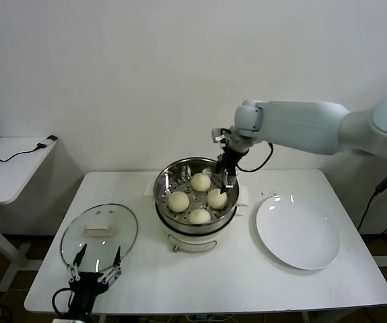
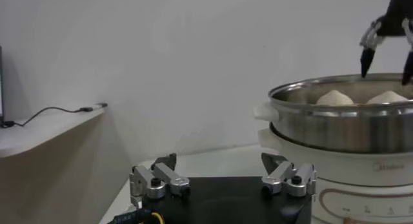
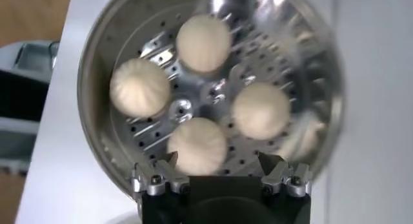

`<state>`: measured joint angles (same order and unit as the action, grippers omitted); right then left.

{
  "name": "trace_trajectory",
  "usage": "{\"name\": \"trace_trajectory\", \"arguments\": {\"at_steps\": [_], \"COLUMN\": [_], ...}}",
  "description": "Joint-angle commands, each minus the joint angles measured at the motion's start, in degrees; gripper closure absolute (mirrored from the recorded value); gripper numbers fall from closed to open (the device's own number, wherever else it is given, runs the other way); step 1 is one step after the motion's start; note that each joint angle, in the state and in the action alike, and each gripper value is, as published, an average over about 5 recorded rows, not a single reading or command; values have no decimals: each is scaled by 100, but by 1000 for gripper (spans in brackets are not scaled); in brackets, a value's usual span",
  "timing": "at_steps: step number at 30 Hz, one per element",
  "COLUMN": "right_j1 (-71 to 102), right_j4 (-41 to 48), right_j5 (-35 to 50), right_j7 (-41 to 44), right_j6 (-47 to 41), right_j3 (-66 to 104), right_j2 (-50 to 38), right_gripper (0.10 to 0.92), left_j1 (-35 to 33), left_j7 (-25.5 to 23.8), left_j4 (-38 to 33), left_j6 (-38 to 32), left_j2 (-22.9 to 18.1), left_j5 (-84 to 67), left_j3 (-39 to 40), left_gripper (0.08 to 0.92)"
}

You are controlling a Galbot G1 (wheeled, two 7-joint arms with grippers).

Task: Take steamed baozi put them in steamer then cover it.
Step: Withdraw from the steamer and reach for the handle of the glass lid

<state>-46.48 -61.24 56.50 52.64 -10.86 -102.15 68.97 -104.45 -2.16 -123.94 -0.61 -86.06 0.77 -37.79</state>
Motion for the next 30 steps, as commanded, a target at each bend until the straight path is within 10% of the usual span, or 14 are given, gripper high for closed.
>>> {"name": "trace_trajectory", "arguments": {"at_steps": [1,15,30], "right_j1": [-436,4634,10411], "right_j4": [-815,-2306,-3014], "right_j5": [550,-233,-1144], "right_j7": [-1428,-3707,-3869], "right_j6": [1803,2443,2131], "right_j3": [103,5388,11611], "right_j2": [-1547,-4260,-3278], "right_gripper": [203,203,203], "left_j1": [9,-10,84], "left_j7": [-53,-75,-13], "left_j4": [-13,-200,-320], "left_j6": [28,125,50], "left_j2": [-26,-33,-49], "left_j5": [152,411,3135], "left_j3": [-55,-154,-320], "left_gripper": [177,177,177]}}
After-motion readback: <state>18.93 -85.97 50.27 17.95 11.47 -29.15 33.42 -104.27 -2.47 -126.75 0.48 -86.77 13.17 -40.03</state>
